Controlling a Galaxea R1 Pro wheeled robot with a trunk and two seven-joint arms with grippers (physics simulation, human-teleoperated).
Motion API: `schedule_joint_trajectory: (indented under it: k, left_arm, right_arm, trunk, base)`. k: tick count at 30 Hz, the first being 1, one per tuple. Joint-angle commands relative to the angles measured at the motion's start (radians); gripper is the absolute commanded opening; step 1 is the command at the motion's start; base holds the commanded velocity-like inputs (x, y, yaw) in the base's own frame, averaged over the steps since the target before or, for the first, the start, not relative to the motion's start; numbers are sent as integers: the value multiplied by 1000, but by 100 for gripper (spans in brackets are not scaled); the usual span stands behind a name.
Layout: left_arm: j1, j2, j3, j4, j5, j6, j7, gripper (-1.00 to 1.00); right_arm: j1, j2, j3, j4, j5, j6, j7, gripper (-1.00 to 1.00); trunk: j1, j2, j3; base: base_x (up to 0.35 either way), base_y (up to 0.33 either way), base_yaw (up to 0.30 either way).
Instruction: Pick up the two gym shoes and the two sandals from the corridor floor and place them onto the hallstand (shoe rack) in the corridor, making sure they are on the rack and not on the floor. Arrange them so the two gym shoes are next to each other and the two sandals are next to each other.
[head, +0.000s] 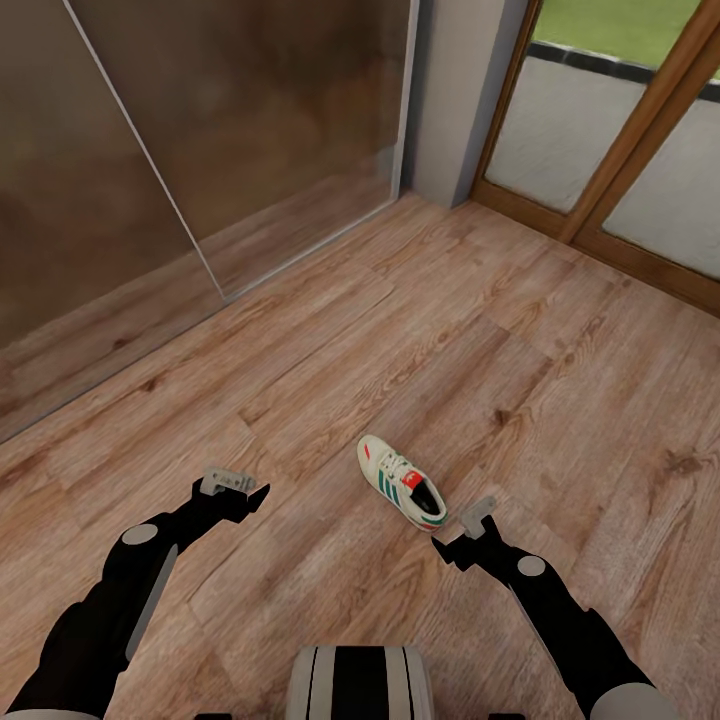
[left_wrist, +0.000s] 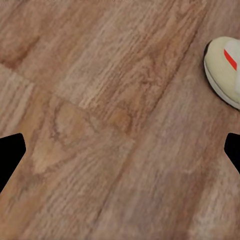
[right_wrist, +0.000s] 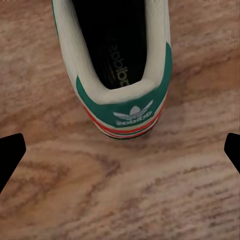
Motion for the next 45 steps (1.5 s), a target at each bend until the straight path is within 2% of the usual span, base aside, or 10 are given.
schedule_joint_trajectory:
  k: [1, 29, 45]
  left_arm:
    - [0, 0, 2, -1, -6, 5, -7, 100]
    - [0, 2, 3, -1, -5, 5, -6, 100]
    - [0, -2, 2, -3, -8, 5, -6, 100]
  right_arm:
    - [0, -1, 1, -2, 9, 4, 3, 100]
    - [0, -1, 3, -2, 9, 4, 3, 100]
    - [0, -1, 3, -2, 9, 4, 3, 100]
  trunk:
    - [0, 0, -1]
    - [0, 0, -1]
    - [0, 0, -1]
  base:
    - [100, 0, 0]
    - [79, 27, 0]
    - [7, 6, 0]
